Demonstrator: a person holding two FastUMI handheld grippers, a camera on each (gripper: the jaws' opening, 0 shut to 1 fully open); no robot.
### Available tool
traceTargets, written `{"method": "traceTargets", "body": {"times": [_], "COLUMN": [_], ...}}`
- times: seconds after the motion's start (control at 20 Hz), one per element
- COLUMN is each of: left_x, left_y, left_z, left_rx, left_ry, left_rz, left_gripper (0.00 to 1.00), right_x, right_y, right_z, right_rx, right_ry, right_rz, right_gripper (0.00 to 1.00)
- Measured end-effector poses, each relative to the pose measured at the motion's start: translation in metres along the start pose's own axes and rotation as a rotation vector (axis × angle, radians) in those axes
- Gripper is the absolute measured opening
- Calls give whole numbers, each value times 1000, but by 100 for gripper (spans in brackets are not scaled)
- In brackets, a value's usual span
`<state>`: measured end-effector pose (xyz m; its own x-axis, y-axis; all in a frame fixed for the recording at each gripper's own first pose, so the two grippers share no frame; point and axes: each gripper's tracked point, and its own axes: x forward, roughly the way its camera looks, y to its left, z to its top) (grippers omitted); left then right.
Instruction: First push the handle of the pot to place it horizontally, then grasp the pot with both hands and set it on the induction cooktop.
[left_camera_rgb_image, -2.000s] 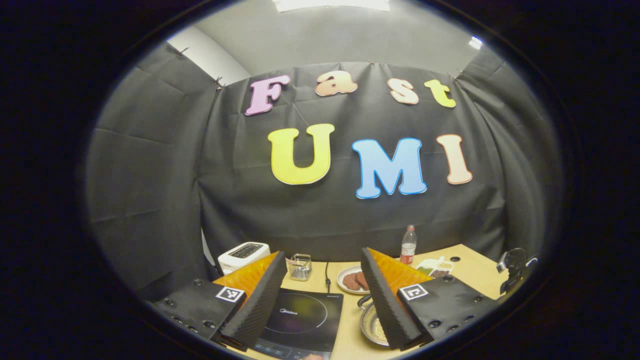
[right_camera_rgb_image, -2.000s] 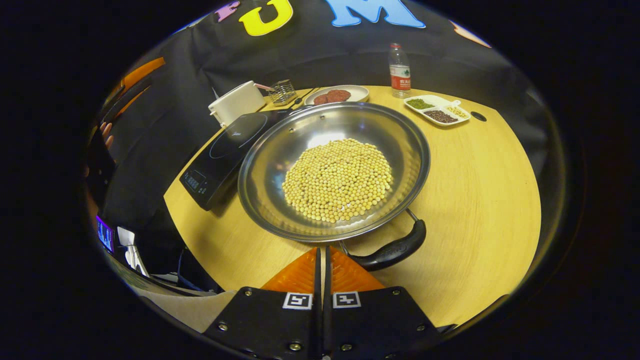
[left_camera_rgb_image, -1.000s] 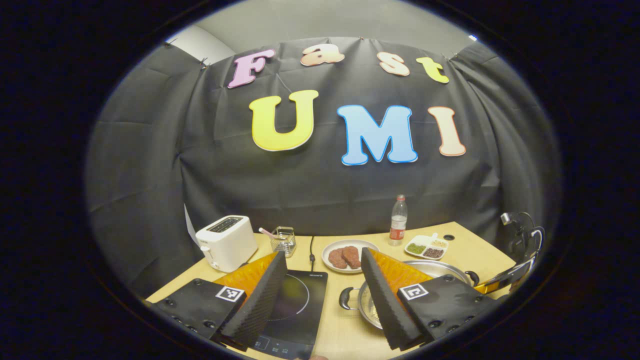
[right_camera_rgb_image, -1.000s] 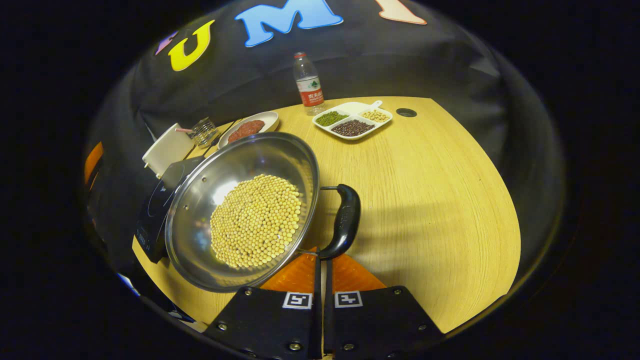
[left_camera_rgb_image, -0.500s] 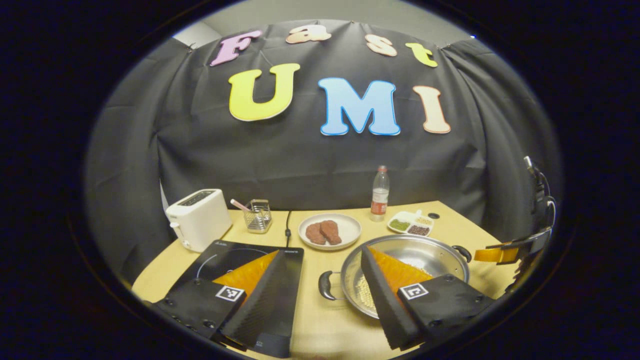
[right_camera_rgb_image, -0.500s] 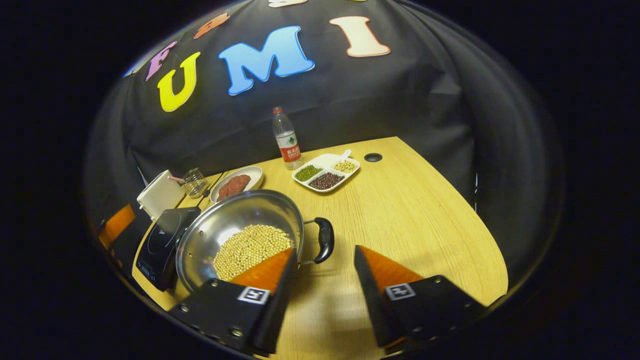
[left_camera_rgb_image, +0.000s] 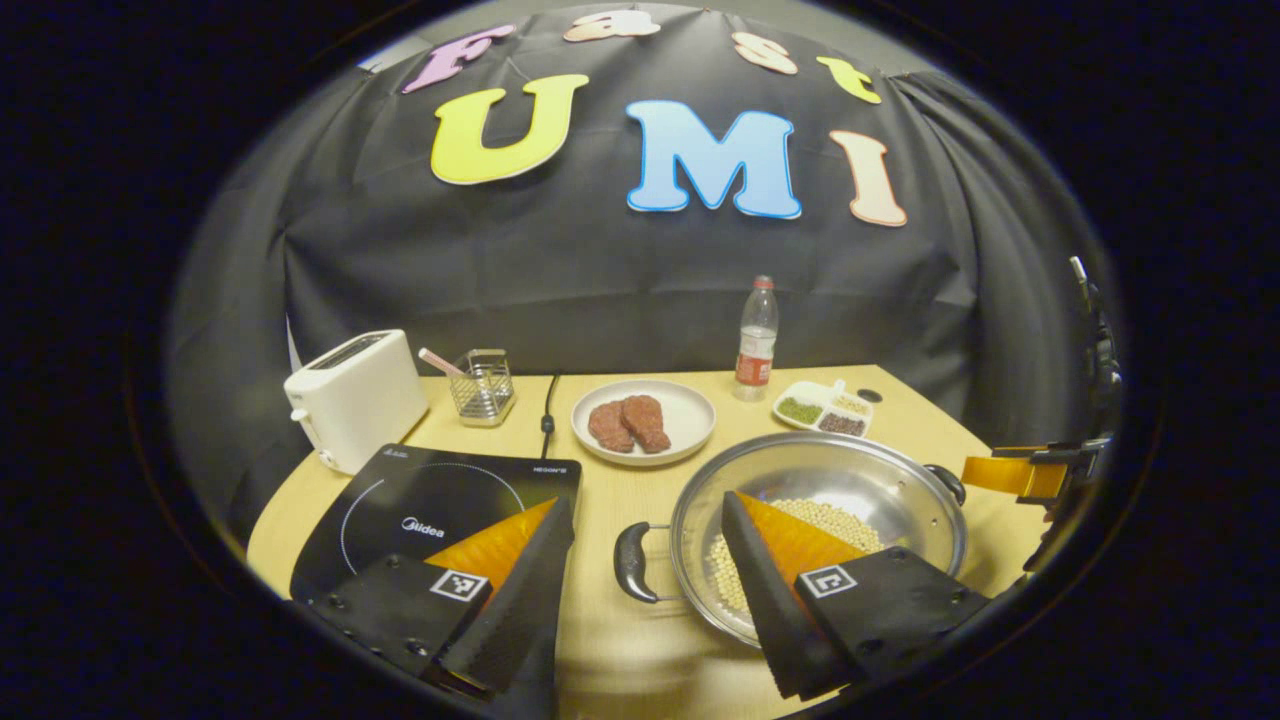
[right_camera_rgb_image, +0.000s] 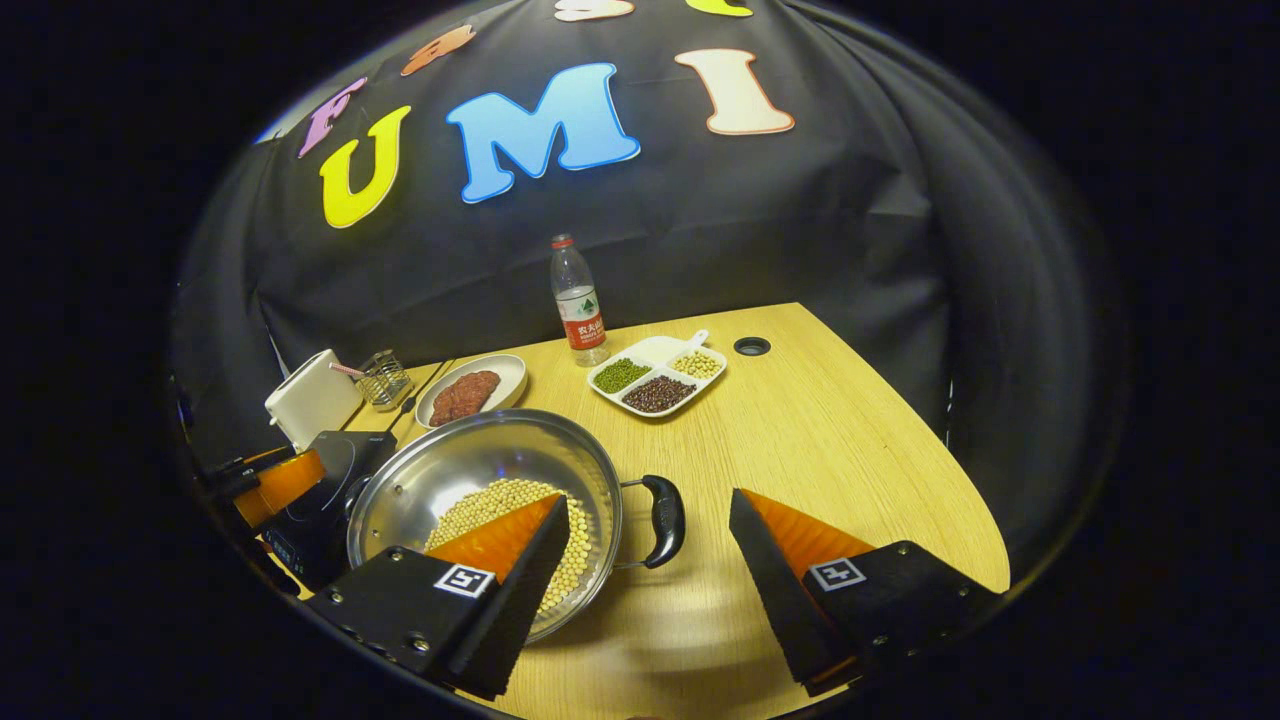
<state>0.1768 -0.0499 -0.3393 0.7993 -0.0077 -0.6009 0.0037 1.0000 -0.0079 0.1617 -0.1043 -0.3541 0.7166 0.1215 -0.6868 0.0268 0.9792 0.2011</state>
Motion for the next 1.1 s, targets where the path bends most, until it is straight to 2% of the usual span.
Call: {"method": "traceTargets", "body": {"times": [0.15, 0.2, 0.45, 0.6, 0.65, 0.7, 0.75, 0.8, 0.9, 0.95, 1.0, 1.05, 1.1], "left_x": [17, 24, 49, 59, 60, 61, 64, 64, 67, 68, 68, 69, 69], "left_y": [-4, -6, -9, -8, -7, -9, -7, -7, -6, -5, -4, -3, 0], "left_z": [-18, -25, -53, -64, -65, -66, -66, -68, -73, -75, -76, -78, -77], "left_rx": [8, 8, -14, -30, -37, -45, -45, -44, -42, -40, -39, -29, -25], "left_ry": [47, 67, 141, 176, 179, 174, 174, 182, 197, 204, 208, 215, 218], "left_rz": [-7, -4, 4, 11, 15, 8, 14, 18, 28, 38, 42, 55, 61], "left_gripper": [95, 99, 100, 98, 98, 96, 98, 87, 85, 83, 82, 79, 80], "right_x": [9, 12, 29, 38, 43, 47, 51, 55, 61, 63, 63, 63, 65], "right_y": [1, 1, -1, -1, -2, -2, -2, -3, -2, -3, -2, 1, -1], "right_z": [-1, -2, -8, -12, -14, -18, -21, -25, -29, -29, -34, -32, -33], "right_rx": [-24, -30, -49, -58, -60, -62, -67, -70, -70, -73, -77, -71, -74], "right_ry": [16, 20, 60, 81, 89, 103, 121, 140, 159, 165, 181, 178, 181], "right_rz": [4, 2, 0, 4, 5, 7, 10, 9, 11, 9, 16, 20, 21], "right_gripper": [98, 98, 98, 94, 92, 82, 81, 80, 80, 76, 67, 68, 61]}}
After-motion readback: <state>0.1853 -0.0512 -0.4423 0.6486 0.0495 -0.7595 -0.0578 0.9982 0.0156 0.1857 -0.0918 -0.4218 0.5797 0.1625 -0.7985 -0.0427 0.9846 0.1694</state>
